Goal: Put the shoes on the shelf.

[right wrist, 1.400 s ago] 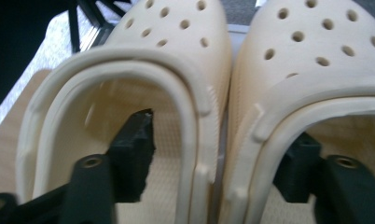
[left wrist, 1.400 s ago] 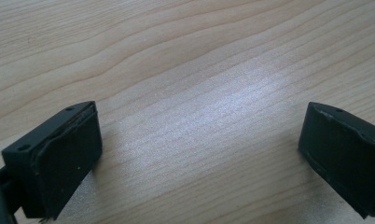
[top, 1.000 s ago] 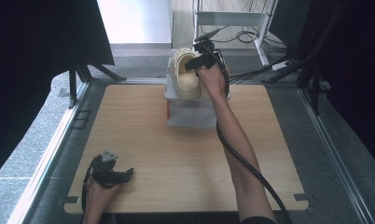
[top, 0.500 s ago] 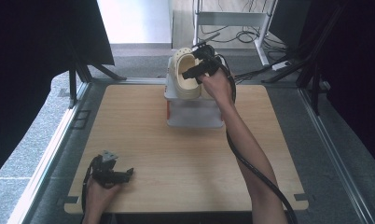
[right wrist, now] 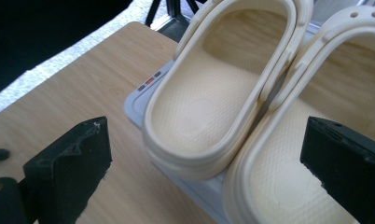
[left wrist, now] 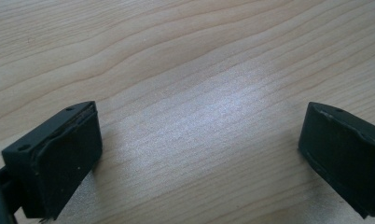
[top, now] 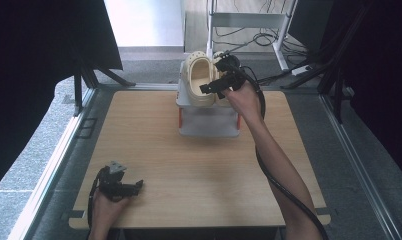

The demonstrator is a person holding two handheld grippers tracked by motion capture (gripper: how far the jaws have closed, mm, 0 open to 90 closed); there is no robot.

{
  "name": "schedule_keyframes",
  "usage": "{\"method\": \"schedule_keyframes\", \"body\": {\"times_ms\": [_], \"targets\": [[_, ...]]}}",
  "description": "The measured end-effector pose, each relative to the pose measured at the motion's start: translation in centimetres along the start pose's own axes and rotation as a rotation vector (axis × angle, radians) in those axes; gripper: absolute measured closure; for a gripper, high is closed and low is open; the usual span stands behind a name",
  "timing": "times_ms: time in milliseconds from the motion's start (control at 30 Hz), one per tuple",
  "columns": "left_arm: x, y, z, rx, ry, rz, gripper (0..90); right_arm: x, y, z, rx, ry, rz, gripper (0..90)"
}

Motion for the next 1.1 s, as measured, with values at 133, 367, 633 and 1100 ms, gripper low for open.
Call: {"method": "schedule_keyframes", "body": {"times_ms": [133, 367, 633, 1100], "targets": [[-0.1, 0.0, 0.0, 0.003, 0.008, 0.003, 0.0, 1.1, -0.3, -1.0, 0.034, 0.012, -0.003, 0.5], [-0.1, 0.0, 0.0, 0.003, 0.008, 0.003, 0.0, 2.8, -1.1, -3.3, 0.079, -0.004, 0.018, 0.5], [0.0, 0.0, 0.0, -0.005, 0.006, 0.005, 0.0, 5.4, -1.7, -7.0, 0.091, 0.006, 0.040, 0.5], [-0.1, 0.0, 0.1, 0.002, 0.005, 0.011, 0.0, 9.5, -0.3, -14.4, 0.046, 0.038, 0.002, 1.3]]}}
Point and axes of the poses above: each handheld gripper's, and its own axes: x roughly backward along the jaws, z roughly out of its top, y roughly to its right, the point moved 6 cm from there along -x, roughly forward along the jaws, and after that the axes turned 14 degrees about x, right-handed, at the moved point
